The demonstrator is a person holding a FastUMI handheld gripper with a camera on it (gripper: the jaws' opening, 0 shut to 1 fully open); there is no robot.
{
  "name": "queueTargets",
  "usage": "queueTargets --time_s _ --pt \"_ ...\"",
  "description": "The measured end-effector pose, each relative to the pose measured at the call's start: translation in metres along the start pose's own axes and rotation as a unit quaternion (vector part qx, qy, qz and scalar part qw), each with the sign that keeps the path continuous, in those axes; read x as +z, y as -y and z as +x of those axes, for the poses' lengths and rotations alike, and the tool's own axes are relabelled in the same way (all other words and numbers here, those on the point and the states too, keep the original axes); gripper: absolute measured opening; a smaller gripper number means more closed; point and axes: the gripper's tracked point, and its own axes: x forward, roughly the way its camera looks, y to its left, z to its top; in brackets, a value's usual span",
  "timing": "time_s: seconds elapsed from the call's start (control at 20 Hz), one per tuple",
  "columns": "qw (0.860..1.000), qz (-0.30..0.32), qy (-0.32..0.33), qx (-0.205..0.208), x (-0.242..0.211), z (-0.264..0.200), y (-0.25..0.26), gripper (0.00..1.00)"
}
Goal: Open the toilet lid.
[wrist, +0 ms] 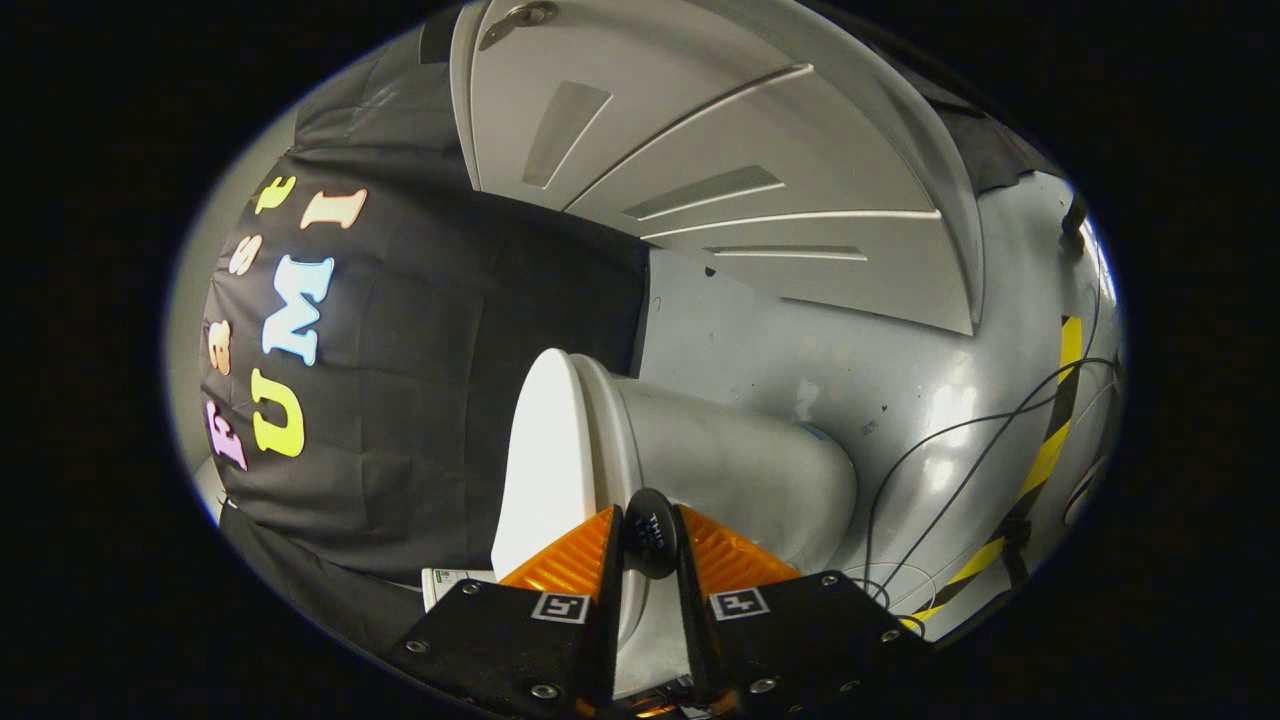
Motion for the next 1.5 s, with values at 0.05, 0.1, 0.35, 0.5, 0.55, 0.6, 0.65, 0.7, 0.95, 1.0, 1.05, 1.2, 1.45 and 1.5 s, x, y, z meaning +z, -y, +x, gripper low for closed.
queueTargets --time_s 0.05,0.1,0.35,0.5,0.55,0.6,0.65,0.7,0.95,1.0,1.05,1.2,1.45,1.5 --pt "1.0 0.001 0.0 0.001 0.001 0.0 0.0 0.27" --pt "1.0 0.0 0.001 0.004 0.001 -0.001 -0.002 0.25" --pt "1.0 -0.012 0.015 0.014 0.004 -0.006 -0.008 0.08" --pt "0.999 -0.028 0.025 0.003 0.003 -0.001 -0.007 0.0" --pt "0.999 -0.032 0.026 0.001 0.004 -0.002 -0.007 0.0" --pt "0.999 -0.037 0.027 -0.001 0.005 -0.004 -0.01 0.0" --pt "0.999 -0.045 0.029 -0.001 0.006 -0.005 -0.013 0.0" --pt "0.998 -0.054 0.03 -0.002 0.006 -0.007 -0.017 0.0" --pt "0.995 -0.092 0.04 -0.002 0.01 -0.023 -0.043 0.0" --pt "0.994 -0.099 0.042 0.0 0.011 -0.027 -0.05 0.0" --pt "0.993 -0.108 0.044 0.002 0.011 -0.031 -0.057 0.0" --pt "0.99 -0.133 0.05 0.005 0.01 -0.042 -0.076 0.0" --pt "0.983 -0.171 0.057 0.018 0.007 -0.06 -0.111 0.0" --pt "0.982 -0.179 0.059 0.02 0.006 -0.064 -0.118 0.0"
